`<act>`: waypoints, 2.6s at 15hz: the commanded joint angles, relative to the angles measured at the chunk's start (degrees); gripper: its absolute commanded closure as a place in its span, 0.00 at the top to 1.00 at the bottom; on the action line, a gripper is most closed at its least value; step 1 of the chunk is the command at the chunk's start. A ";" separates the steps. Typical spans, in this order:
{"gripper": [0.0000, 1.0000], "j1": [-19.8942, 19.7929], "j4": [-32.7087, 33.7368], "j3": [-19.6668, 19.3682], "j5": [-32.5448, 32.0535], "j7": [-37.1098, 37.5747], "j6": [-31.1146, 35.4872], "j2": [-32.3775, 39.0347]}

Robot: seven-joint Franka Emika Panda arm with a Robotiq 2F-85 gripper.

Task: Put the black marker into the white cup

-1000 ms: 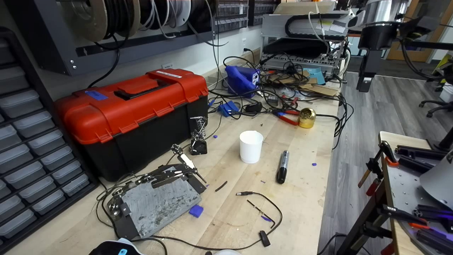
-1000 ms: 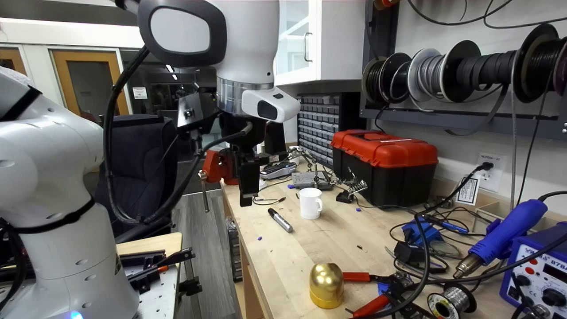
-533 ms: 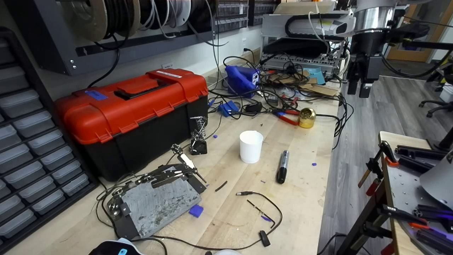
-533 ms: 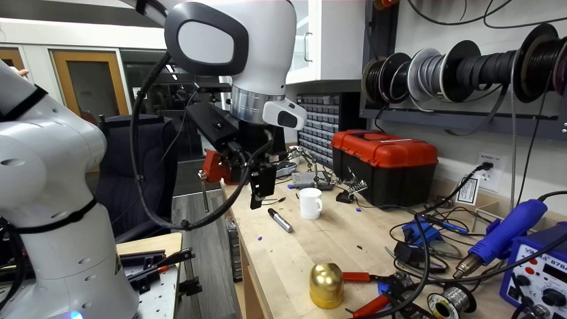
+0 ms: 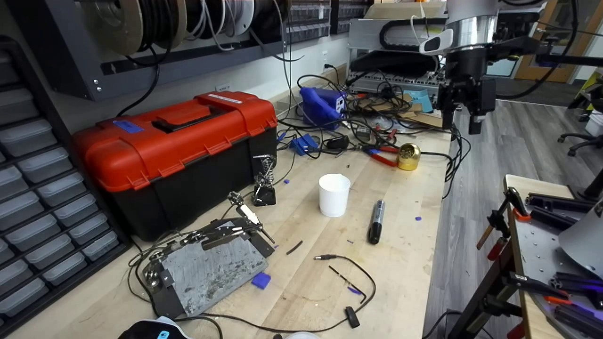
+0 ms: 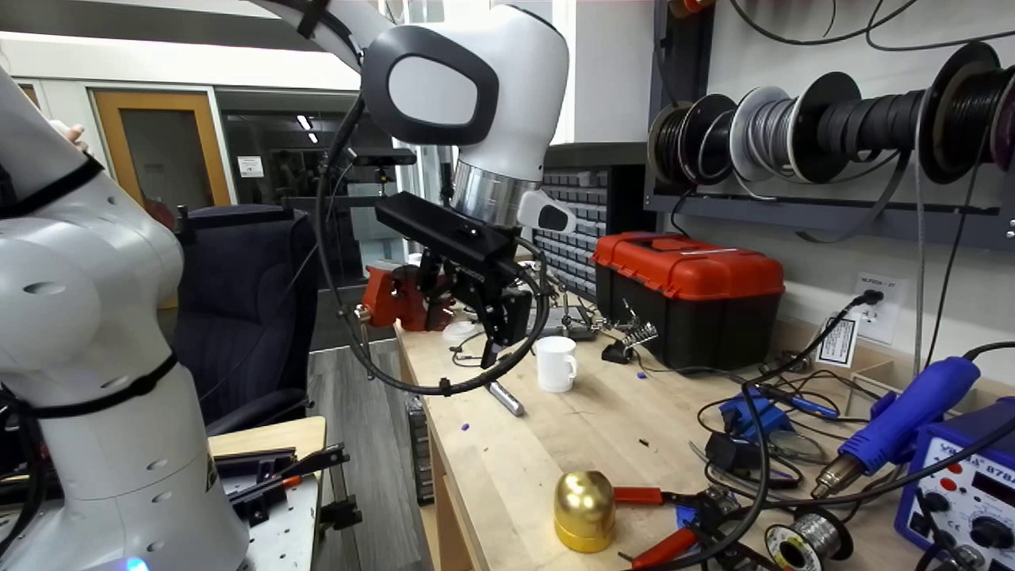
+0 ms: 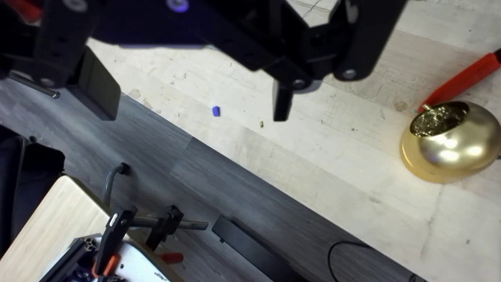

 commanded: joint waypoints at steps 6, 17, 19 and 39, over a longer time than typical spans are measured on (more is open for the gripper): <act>1.00 1.61 7.77 4.34 2.43 -14.52 -0.30 10.93; 1.00 0.24 9.53 8.80 4.51 -28.60 -0.62 13.82; 1.00 0.21 9.53 8.82 4.50 -28.60 -0.62 13.95; 1.00 3.24 7.91 15.54 7.48 -38.89 21.82 18.75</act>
